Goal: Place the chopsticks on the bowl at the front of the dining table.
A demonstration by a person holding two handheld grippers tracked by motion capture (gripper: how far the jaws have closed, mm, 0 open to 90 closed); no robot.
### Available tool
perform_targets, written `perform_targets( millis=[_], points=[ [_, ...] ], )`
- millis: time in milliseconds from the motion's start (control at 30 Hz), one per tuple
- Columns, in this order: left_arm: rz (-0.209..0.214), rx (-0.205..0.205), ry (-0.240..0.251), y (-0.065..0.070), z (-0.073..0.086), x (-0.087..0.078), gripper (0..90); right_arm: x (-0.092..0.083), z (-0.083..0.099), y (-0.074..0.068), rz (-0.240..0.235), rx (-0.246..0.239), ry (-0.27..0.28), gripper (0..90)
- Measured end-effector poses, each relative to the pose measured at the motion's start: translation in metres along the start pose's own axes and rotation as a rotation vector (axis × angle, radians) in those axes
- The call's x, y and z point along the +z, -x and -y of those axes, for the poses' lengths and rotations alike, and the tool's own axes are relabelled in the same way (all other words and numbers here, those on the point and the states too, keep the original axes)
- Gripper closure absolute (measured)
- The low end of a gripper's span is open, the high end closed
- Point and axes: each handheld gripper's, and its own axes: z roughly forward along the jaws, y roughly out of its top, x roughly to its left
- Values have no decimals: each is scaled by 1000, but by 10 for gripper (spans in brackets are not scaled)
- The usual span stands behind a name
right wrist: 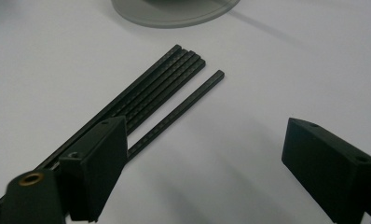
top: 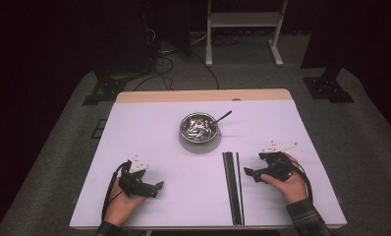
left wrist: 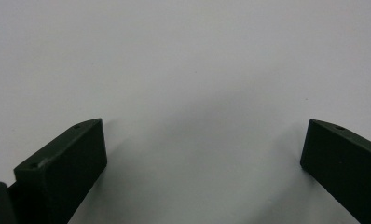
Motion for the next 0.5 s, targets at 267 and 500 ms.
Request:
perform_targets(
  millis=[267,500],
  points=[
    [0,0,0,0,0,0,0,-6,11,-13,-15,-17,-6,128],
    [0,0,0,0,0,0,0,-10,21,-26,-34,-28,-12,128]
  ],
)
